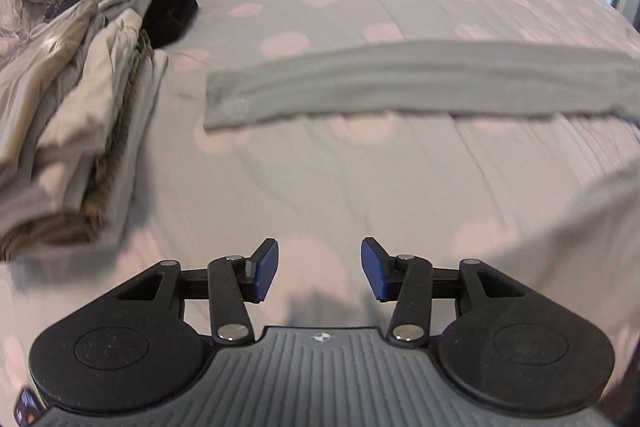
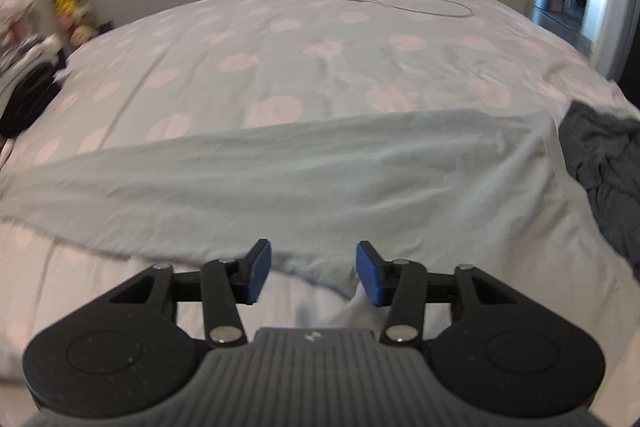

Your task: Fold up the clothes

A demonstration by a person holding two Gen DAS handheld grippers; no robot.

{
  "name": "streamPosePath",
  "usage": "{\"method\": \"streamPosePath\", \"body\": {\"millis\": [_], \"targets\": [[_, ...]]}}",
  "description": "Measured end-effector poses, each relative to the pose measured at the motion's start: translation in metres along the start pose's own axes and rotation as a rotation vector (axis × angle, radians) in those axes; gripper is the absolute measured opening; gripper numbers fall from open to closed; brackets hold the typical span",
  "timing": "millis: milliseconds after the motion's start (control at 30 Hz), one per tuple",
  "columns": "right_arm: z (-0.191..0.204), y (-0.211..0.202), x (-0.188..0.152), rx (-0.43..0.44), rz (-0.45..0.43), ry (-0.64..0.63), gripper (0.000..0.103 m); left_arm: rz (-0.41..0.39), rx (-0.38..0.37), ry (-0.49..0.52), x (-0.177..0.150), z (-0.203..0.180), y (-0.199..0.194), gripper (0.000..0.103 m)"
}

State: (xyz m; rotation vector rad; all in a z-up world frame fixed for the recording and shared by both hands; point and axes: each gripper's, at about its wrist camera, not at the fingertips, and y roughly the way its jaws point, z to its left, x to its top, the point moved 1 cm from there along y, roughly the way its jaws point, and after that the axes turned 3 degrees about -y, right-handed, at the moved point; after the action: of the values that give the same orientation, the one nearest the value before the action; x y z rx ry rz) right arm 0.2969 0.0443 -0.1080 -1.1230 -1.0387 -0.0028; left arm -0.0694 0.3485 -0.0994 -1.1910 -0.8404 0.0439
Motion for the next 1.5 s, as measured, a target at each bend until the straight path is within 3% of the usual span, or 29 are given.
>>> {"method": "streamPosePath", "body": {"millis": [200,333,567,633,733,767,900,1067,1167,1267,1433,1500], "targets": [[0.007,-0.035,-0.025,0.011,0.089,-0.079,0.055,0.115,0.067,-0.012,-0.028,0.002,0.005,0.056],[0.001,-0.061,-0.034,0.01,0.098,-0.082,0.056,0.142,-0.037,-0.121,-0.034,0.025,0.008,0.057],[0.005,-0.081,-0.035,0.002,0.068,-0.091,0.058,0.179,-0.124,-0.289,-0.041,0.047,0.026,0.055],[0.007,-0.081,-0.038,0.008,0.072,-0.094,0.058,0.174,-0.134,-0.328,-0.041,0.051,0.029,0.05],[0.006,-0.076,-0.043,0.006,0.103,-0.1,0.058,0.149,-0.138,-0.32,-0.037,0.048,0.03,0.018],[0.003,-0.075,-0.044,-0.002,0.113,-0.099,0.058,0.132,-0.127,-0.304,-0.036,0.045,0.028,0.006],[-0.015,-0.072,-0.044,-0.048,0.147,-0.089,0.058,0.031,-0.094,-0.337,-0.031,0.056,0.012,0.005],[-0.052,-0.068,-0.039,-0.124,0.195,-0.048,0.058,-0.036,0.012,-0.391,-0.018,0.091,-0.001,0.004],[-0.079,-0.063,-0.038,-0.167,0.237,-0.004,0.058,-0.013,0.059,-0.399,-0.012,0.108,0.004,0.004],[-0.107,-0.058,-0.038,-0.21,0.279,0.046,0.058,0.071,0.128,-0.369,-0.013,0.114,0.018,0.004],[-0.154,-0.052,-0.038,-0.293,0.335,0.133,0.057,0.137,0.152,-0.336,-0.021,0.115,0.032,0.004],[-0.176,-0.05,-0.041,-0.306,0.347,0.21,0.057,0.122,0.133,-0.32,-0.023,0.115,0.033,0.005]]}}
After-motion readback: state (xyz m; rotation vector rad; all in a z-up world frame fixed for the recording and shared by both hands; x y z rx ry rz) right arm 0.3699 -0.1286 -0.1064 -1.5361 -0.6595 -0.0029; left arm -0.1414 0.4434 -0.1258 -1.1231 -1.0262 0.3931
